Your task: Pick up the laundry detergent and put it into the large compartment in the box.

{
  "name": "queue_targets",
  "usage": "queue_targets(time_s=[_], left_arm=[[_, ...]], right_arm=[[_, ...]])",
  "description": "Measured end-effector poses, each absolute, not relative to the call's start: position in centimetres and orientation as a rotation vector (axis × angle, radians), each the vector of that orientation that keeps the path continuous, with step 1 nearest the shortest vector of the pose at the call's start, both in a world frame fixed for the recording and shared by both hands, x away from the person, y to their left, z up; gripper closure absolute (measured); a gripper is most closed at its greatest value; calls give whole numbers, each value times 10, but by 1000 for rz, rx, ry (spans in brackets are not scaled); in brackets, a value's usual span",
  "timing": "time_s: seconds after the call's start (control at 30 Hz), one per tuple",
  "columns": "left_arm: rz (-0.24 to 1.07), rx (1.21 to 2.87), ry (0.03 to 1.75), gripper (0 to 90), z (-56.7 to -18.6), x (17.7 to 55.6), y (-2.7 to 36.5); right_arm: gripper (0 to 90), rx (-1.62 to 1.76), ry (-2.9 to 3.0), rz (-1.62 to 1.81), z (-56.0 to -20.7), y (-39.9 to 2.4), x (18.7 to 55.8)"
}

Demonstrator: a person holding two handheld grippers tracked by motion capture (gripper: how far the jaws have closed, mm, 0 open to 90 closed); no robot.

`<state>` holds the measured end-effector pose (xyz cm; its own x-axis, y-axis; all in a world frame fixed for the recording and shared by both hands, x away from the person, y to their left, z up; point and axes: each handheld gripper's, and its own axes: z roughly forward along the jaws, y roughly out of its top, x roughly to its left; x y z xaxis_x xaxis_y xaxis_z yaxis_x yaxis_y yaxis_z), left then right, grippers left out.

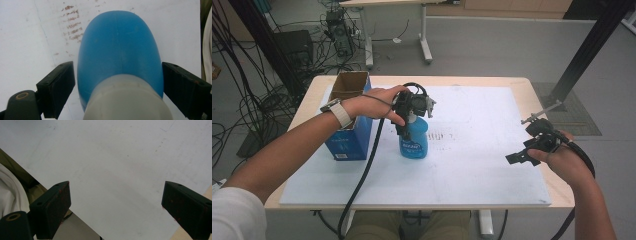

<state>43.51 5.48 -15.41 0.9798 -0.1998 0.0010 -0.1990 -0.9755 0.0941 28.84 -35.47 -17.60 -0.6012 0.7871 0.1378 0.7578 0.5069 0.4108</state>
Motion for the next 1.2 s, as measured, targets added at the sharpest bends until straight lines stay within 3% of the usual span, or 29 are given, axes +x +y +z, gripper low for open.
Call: queue_targets(time_s=[1.2], left_arm=[[44, 3037, -292, 379, -158, 428, 54]], right_arm=[[88, 1365, 2672, 681, -177, -354, 289]])
